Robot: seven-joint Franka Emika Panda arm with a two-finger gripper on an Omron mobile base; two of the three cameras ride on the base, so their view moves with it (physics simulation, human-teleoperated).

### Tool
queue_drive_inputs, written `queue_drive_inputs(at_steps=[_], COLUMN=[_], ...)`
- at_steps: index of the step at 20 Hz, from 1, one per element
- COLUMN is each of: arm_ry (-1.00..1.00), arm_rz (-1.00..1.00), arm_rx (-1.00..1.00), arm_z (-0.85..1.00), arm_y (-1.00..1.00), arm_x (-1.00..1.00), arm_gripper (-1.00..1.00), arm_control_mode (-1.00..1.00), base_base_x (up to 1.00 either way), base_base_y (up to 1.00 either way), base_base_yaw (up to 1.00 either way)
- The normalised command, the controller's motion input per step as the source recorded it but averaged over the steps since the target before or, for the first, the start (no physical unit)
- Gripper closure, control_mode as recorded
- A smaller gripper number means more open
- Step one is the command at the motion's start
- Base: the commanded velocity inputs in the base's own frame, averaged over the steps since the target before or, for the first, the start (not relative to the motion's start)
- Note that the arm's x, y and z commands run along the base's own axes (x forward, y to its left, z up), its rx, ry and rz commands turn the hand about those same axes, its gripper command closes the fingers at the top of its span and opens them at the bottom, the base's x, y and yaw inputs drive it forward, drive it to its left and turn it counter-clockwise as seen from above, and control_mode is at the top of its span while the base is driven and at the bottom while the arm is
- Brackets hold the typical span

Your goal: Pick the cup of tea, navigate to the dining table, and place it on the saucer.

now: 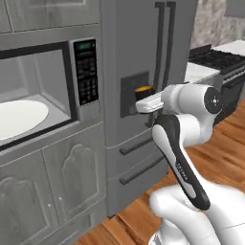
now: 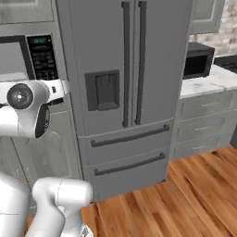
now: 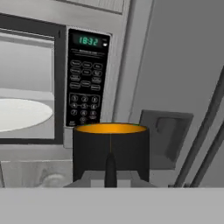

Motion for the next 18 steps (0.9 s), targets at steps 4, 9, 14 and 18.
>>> queue_drive_inputs(at_steps=[4,9,14,18], arm_ry=[0.0,0.0,0.0,0.0], arm_rz=[0.0,0.0,0.0,0.0], arm_rx=[0.0,0.0,0.0,0.0], arm_z=[0.0,0.0,0.0,0.0], arm_y=[0.0,0.0,0.0,0.0], arm_x=[0.0,0.0,0.0,0.0], arm_gripper=[1.0,1.0,1.0,1.0], arm_control_mode=[1.0,1.0,1.0,1.0], base_base_x=[0.01,0.06,0.11,0.11], base_base_y=[-0.14,-0.04,0.08,0.19], base_base_yaw=[-0.93,-0.91,-0.92,-0.92])
